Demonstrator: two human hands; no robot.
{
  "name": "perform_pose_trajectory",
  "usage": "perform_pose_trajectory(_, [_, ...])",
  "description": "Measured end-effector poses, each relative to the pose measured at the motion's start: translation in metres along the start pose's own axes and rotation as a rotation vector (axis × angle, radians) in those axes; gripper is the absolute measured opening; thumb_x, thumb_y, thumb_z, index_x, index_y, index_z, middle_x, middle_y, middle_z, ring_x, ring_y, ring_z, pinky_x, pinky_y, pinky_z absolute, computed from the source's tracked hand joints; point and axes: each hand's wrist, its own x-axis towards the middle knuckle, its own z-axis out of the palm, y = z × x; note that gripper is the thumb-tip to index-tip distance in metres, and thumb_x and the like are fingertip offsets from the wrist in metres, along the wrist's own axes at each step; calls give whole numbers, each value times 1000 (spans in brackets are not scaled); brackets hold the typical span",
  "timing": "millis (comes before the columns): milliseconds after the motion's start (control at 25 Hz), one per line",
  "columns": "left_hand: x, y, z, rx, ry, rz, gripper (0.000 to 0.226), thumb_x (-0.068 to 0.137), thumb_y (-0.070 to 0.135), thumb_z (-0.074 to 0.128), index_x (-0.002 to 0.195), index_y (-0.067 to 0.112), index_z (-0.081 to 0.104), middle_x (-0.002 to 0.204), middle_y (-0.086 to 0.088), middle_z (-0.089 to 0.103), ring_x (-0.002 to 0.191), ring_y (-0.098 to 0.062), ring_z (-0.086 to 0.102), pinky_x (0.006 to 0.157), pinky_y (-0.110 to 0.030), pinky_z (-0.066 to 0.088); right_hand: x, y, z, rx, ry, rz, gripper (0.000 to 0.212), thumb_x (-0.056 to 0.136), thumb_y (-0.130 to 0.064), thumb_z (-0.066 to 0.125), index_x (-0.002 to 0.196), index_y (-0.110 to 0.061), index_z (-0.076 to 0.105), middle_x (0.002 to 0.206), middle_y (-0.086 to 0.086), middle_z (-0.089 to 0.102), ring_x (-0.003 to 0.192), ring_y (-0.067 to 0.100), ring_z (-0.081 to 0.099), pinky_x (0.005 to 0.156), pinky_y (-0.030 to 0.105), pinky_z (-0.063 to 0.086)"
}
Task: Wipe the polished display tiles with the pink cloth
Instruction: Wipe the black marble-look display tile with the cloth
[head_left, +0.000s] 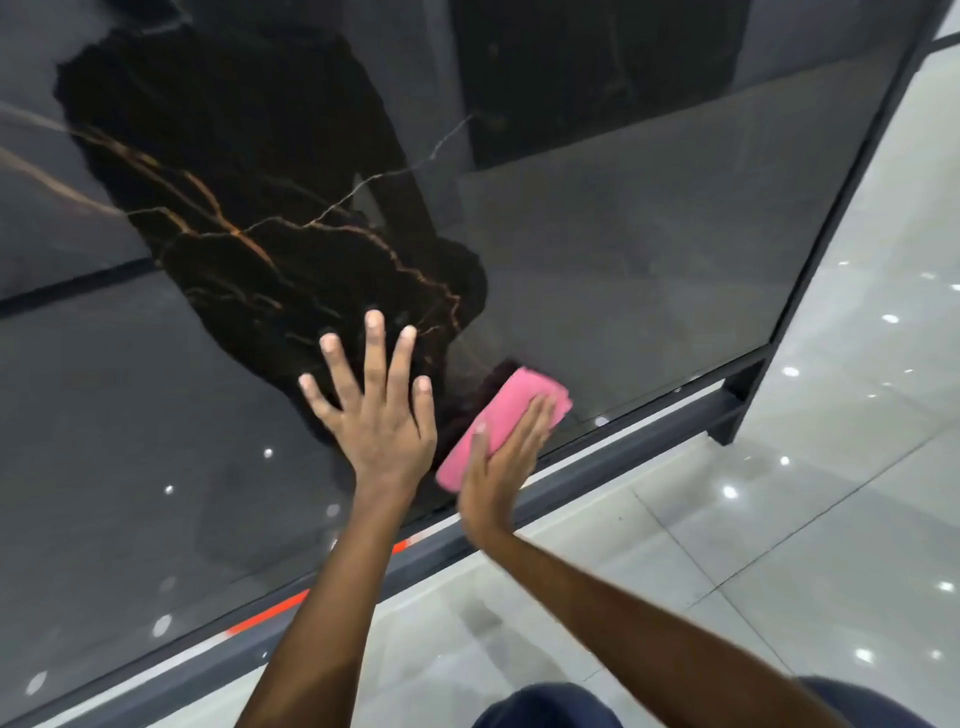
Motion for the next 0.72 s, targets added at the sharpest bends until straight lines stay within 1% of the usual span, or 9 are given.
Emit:
perform_pose_trajectory(40, [0,0,7,66,34,15,53,103,37,29,155,30,17,163,13,-7,149,-20,-13,116,-49,-9,-11,4,2,-16,-43,-4,67,96,-43,36,152,-18,9,160,-6,2,149,16,2,119,24,5])
perform_pose_trajectory(80, [-2,-1,14,96,57,35,56,103,37,30,156,30,12,163,11,-8,149,-22,-15,116,-51,-8,5,9,-1,-16,-8,11,67,96,-41,37,152,-16,11,160,-4,4,148,15,3,117,20,3])
perform_pose_trajectory(120, [-3,-4,18,105,67,54,58,103,37,32,156,30,9,163,9,-8,149,-23,-16,115,-52,-9,45,18,-8,15,99,83,66,95,-36,41,151,-11,17,159,2,9,148,19,9,117,21,7])
perform_pose_trajectory(240, [-2,-6,20,129,75,111,61,102,36,32,156,28,5,163,6,-11,148,-25,-18,115,-53,-11,187,73,-59,170,375,499,63,96,-25,46,151,-7,23,157,12,22,144,29,22,118,36,16])
perform_pose_trajectory(320, [-2,-4,23,153,103,124,61,102,36,29,156,27,3,163,5,-13,148,-27,-18,115,-54,-11,221,103,-82,216,376,616,70,91,-32,45,153,-16,19,157,8,23,140,28,30,115,45,25])
perform_pose_trajectory(440, [-2,-3,27,178,130,99,61,102,37,27,156,28,0,163,5,-13,149,-27,-17,116,-54,-9,146,66,-48,230,369,550,69,91,-29,43,153,-11,18,159,9,17,145,26,21,117,36,20])
perform_pose_trajectory(560, [-1,-1,25,198,127,94,62,102,37,28,156,28,0,163,5,-12,149,-26,-16,116,-54,-9,66,27,-15,137,214,465,71,90,-34,39,153,-13,15,160,4,12,145,24,19,113,33,24])
perform_pose_trajectory(600, [-1,-2,25,198,128,94,62,101,37,28,156,28,1,163,5,-11,149,-26,-16,116,-54,-9,77,29,-20,122,214,438,71,90,-34,39,153,-13,16,160,4,13,145,24,20,113,34,24])
perform_pose_trajectory(720, [-7,-4,29,186,146,111,61,102,37,27,156,28,1,163,4,-10,149,-28,-15,116,-54,-9,174,56,-63,52,355,417,67,92,-33,37,152,-10,21,160,7,17,147,22,15,118,40,17])
